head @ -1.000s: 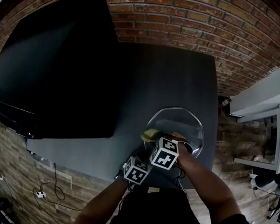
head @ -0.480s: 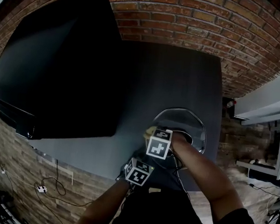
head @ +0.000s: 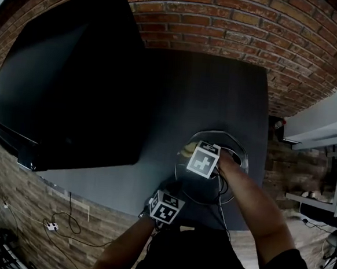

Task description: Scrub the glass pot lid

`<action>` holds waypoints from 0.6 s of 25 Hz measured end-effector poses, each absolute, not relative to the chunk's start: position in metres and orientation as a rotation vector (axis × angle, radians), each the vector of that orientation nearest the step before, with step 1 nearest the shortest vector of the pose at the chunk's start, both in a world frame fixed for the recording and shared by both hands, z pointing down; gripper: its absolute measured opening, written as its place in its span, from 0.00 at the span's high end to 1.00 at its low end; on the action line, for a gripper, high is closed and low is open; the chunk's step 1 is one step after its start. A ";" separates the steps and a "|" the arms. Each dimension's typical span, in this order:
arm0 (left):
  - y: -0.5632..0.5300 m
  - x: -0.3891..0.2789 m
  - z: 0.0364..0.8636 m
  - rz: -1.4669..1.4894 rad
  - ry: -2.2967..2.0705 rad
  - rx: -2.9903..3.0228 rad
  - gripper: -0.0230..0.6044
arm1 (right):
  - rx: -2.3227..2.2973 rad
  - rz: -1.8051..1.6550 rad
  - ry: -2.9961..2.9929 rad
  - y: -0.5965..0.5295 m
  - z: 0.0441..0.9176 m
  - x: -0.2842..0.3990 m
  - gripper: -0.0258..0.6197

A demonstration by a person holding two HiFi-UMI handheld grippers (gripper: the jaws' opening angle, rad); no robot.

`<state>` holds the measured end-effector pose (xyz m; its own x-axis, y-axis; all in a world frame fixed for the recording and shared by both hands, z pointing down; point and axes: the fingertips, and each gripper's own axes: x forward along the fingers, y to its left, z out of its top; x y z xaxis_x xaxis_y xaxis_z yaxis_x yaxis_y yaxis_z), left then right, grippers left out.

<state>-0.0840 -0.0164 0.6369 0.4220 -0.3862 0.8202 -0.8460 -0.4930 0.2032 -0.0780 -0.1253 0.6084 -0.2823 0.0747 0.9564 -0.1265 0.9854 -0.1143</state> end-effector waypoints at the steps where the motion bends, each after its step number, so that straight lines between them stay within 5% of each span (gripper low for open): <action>1: -0.016 -0.084 0.637 0.967 -1.037 2.062 0.91 | 0.049 0.214 -1.849 -0.129 0.607 -0.074 0.90; 15: -0.016 -0.085 0.636 0.967 -1.049 2.050 0.91 | 0.231 0.433 -1.905 -0.158 0.608 -0.023 0.89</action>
<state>-0.0848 -0.0160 0.6362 0.4129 -0.3877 0.8241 -0.8528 -0.4823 0.2004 -0.0232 -0.1578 0.6079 -0.3667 0.0455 0.9292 -0.3602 0.9139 -0.1870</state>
